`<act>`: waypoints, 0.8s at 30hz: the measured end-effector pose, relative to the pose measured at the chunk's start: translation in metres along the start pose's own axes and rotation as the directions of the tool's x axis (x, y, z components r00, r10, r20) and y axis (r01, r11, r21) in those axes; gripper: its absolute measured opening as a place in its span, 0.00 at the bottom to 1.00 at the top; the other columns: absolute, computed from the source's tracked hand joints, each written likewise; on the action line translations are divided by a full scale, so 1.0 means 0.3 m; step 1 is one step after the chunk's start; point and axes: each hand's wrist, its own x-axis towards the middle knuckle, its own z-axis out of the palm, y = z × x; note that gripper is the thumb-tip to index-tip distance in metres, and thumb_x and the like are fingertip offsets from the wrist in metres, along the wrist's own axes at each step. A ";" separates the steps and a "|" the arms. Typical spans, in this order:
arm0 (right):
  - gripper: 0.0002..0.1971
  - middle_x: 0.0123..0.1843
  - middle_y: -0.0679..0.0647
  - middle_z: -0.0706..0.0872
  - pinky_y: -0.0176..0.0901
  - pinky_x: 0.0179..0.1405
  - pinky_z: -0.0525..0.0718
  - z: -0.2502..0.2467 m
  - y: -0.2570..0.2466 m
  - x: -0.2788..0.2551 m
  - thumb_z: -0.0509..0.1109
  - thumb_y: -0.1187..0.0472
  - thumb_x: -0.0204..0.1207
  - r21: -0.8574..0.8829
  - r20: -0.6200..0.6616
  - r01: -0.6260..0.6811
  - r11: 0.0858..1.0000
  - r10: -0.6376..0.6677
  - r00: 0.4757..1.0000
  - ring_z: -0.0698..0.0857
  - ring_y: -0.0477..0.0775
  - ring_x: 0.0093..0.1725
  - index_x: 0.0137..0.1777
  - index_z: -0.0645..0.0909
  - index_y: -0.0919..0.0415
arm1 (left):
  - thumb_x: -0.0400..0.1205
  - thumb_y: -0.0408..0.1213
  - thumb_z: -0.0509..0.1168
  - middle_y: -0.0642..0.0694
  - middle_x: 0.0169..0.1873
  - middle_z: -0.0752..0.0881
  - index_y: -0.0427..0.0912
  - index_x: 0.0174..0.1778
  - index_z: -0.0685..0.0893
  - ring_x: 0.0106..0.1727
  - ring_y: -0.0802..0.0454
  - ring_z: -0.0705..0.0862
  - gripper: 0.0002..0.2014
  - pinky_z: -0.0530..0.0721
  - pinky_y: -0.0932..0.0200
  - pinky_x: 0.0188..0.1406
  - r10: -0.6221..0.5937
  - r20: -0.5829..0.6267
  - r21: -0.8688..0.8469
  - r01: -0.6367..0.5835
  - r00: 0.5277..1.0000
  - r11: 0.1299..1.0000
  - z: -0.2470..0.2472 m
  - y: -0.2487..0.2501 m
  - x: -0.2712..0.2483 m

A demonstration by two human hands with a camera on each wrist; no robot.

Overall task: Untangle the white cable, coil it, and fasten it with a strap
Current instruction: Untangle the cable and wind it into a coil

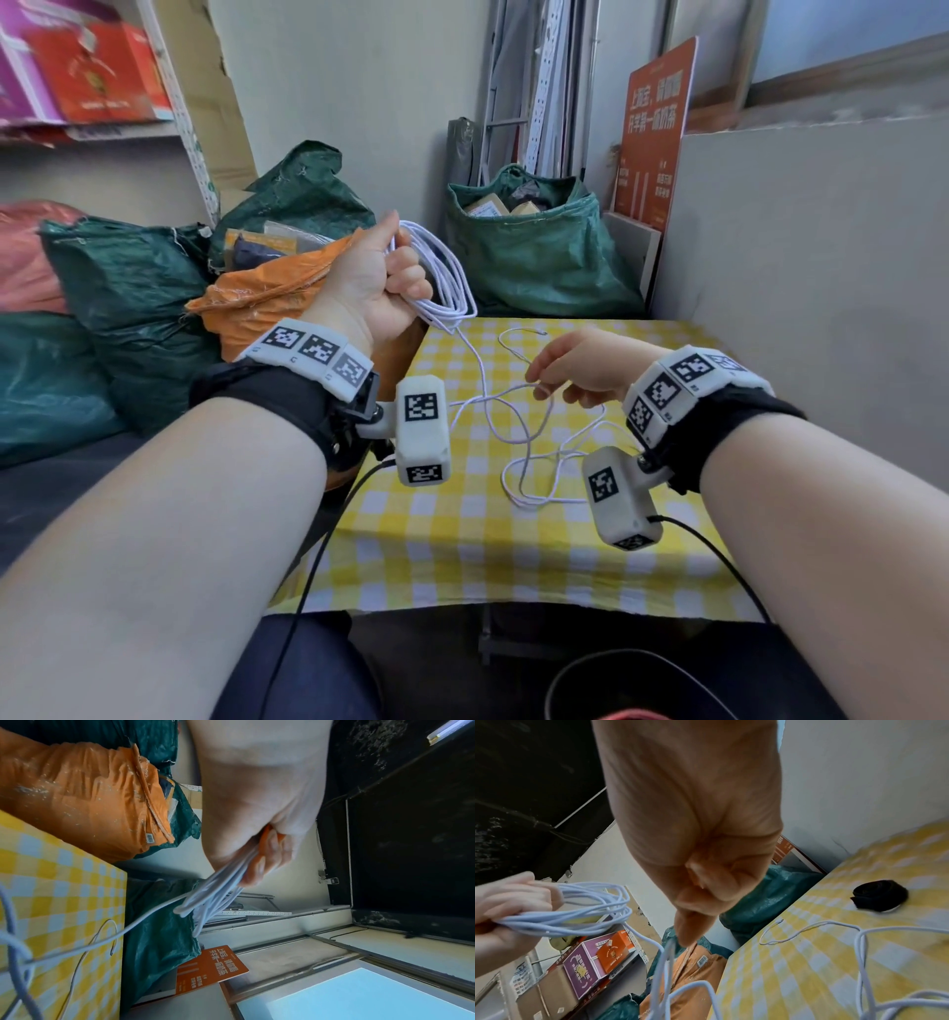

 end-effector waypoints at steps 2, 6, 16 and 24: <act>0.11 0.36 0.52 0.87 0.35 0.23 0.74 0.007 -0.001 0.003 0.62 0.70 0.78 0.007 0.016 0.000 1.000 0.000 1.000 0.77 0.47 0.27 0.41 0.83 0.56 | 0.87 0.47 0.56 0.55 0.10 0.59 0.47 0.32 0.68 0.11 0.60 0.57 0.17 0.58 0.67 0.15 -0.009 0.039 0.028 0.008 0.999 1.000 0.017 -0.003 -0.011; 0.06 0.42 0.51 0.85 0.37 0.30 0.80 0.025 -0.012 0.010 0.63 0.65 0.80 0.038 -0.004 0.015 0.999 -0.015 1.000 0.81 0.48 0.32 0.47 0.81 0.56 | 0.87 0.47 0.56 0.55 0.10 0.59 0.46 0.32 0.69 0.11 0.60 0.57 0.17 0.57 0.67 0.17 -0.026 0.103 0.075 0.018 0.994 0.997 0.053 -0.007 -0.029; 0.16 0.64 0.61 0.82 0.38 0.29 0.87 0.077 -0.041 0.017 0.58 0.68 0.83 0.111 0.041 -0.031 0.993 0.026 0.999 0.85 0.53 0.32 0.69 0.76 0.64 | 0.87 0.46 0.54 0.55 0.10 0.61 0.45 0.33 0.70 0.11 0.60 0.59 0.17 0.61 0.68 0.15 -0.066 0.210 0.051 0.057 0.975 0.997 0.109 0.005 -0.052; 0.12 0.39 0.61 0.87 0.39 0.34 0.89 0.120 -0.040 0.043 0.63 0.66 0.82 0.147 0.108 -0.035 0.989 0.019 0.994 0.86 0.52 0.31 0.59 0.81 0.74 | 0.87 0.46 0.53 0.54 0.10 0.61 0.45 0.33 0.70 0.11 0.60 0.59 0.17 0.58 0.68 0.18 -0.050 0.237 0.016 0.048 0.970 0.999 0.115 0.016 -0.046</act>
